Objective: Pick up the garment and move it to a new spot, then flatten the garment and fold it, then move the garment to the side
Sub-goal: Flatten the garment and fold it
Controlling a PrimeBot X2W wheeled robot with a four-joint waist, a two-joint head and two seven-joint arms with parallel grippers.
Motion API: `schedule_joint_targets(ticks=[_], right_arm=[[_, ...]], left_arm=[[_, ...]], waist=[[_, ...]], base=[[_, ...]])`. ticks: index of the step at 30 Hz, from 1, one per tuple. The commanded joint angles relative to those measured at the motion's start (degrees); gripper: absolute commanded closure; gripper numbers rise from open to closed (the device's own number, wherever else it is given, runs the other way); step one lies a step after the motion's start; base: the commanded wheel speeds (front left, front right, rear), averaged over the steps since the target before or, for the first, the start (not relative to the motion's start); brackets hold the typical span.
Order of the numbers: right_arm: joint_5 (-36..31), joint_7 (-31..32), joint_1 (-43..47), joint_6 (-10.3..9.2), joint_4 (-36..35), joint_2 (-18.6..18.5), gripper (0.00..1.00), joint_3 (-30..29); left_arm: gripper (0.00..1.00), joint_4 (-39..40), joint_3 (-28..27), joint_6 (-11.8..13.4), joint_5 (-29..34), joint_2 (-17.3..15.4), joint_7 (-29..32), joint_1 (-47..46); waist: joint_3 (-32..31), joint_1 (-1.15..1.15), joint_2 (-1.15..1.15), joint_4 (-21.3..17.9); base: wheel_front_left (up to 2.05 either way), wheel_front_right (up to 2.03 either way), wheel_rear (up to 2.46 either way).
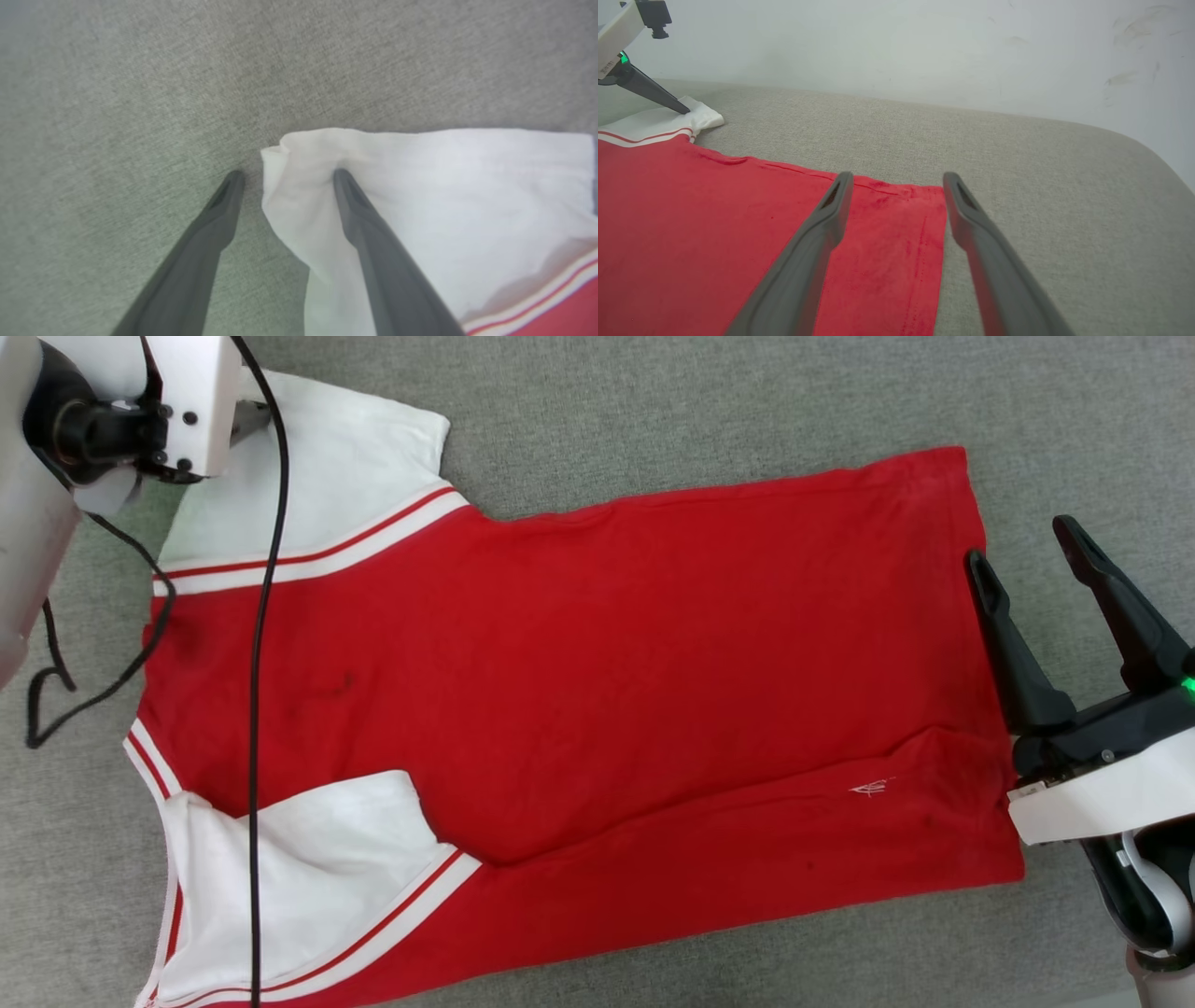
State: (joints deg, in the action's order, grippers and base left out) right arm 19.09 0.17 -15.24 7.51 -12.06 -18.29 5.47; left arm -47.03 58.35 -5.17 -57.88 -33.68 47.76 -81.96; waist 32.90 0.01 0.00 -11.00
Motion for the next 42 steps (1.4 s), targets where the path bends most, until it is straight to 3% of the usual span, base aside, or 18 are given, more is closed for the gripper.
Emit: schedule_joint_targets(ticks=[1, 2, 3, 4, 10, 18, 24, 25, 28, 34, 42], right_arm=[[-0.10, -0.28, -0.45, -0.05, 0.20, 0.22, 0.00, 0.02], [-0.03, -0.42, -0.61, -0.05, 0.42, 0.21, 0.00, 0.00], [0.05, -0.52, -0.75, -0.05, 0.57, 0.16, 0.00, -0.09], [0.16, -0.59, -0.93, -0.05, 0.75, 0.07, 0.00, -0.20], [1.22, -0.08, -3.16, -0.05, 1.93, -1.30, 0.00, -1.17], [3.51, 6.53, -10.77, -0.05, 2.74, -8.28, 0.00, -1.27], [11.54, 21.91, -17.27, -0.06, 8.40, -16.68, 0.00, 4.54], [15.88, 31.52, -20.62, -0.06, 12.37, -20.08, 0.00, 7.54], [18.88, 39.96, -23.54, -0.05, 16.46, -22.28, 0.00, 10.76], [20.56, 48.85, -29.03, -0.05, 24.20, -22.88, 0.00, 15.53], [19.74, 48.53, -33.81, -0.05, 34.11, -19.63, 0.00, 19.67]], left_arm=[[0.00, -0.95, 0.96, -0.13, 0.40, 0.51, 0.83, 1.45], [0.00, -1.26, 1.46, -0.32, 0.39, 0.61, 1.29, 2.07], [0.81, -1.35, 1.29, -0.61, -0.22, 0.90, 0.95, 2.44], [1.00, -1.49, 0.93, -0.75, -0.83, 1.34, 0.91, 2.86], [1.00, -1.10, 2.39, -1.69, 0.70, 1.48, -1.32, 2.23], [1.00, 2.78, 3.70, -2.19, 1.41, 2.13, -8.65, 2.44], [1.00, 8.88, 5.95, -2.24, 0.87, 1.31, -13.37, 3.99], [1.00, 11.36, 7.21, -2.25, 1.21, 0.80, -15.39, 4.41], [1.00, 13.42, 8.21, -2.25, 1.52, 0.77, -16.81, 4.18], [1.00, 16.79, 9.48, -2.26, 2.36, 1.17, -18.85, 2.71], [1.00, 18.95, 9.97, -2.26, 3.37, 1.72, -20.38, 0.68]], waist=[[0.28, -0.01, 0.00, -0.12], [0.32, -0.01, 0.00, -0.08], [0.34, -0.01, 0.00, 0.00], [0.32, -0.01, 0.00, 0.10], [-1.34, -0.01, 0.00, 1.26], [-5.98, -0.01, 0.00, 4.00], [-8.23, -0.01, 0.00, 6.45], [-8.74, -0.01, 0.00, 7.61], [-8.73, -0.01, 0.00, 8.78], [-7.50, -0.01, 0.00, 11.05], [-4.56, -0.01, 0.00, 13.30]], base=[[0.00, 0.00, 0.00], [0.00, 0.00, 0.00], [0.00, 0.00, 0.00], [0.00, 0.00, 0.00], [0.00, 0.00, 0.00], [0.00, 0.00, 0.00], [0.00, 0.00, 0.00], [0.00, 0.00, 0.00], [0.00, 0.00, 0.00], [0.00, 0.00, 0.00], [0.00, 0.00, 0.00]])
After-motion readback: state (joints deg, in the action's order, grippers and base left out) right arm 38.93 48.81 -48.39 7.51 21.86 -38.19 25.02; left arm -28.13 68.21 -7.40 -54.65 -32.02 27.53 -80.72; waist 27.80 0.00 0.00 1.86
